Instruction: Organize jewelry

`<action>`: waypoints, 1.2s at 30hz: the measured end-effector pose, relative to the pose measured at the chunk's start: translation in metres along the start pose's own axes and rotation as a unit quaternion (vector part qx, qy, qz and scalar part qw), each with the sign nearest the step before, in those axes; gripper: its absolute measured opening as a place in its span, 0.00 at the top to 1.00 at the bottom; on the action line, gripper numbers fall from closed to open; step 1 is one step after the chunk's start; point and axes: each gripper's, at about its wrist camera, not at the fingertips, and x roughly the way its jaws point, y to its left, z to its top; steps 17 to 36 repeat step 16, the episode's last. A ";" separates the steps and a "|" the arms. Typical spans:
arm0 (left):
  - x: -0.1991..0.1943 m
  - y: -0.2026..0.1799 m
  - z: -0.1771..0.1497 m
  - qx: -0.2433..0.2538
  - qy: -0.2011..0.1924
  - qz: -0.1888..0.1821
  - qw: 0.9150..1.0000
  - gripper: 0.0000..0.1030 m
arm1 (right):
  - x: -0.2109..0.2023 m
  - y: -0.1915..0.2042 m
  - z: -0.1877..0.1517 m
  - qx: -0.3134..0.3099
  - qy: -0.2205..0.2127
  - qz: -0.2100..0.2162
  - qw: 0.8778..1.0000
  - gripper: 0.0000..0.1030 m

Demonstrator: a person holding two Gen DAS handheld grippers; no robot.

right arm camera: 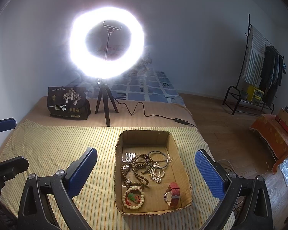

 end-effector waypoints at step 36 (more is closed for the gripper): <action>-0.001 -0.002 0.001 0.003 -0.006 0.004 1.000 0.00 | 0.003 0.000 -0.002 -0.005 0.007 -0.001 1.000 0.00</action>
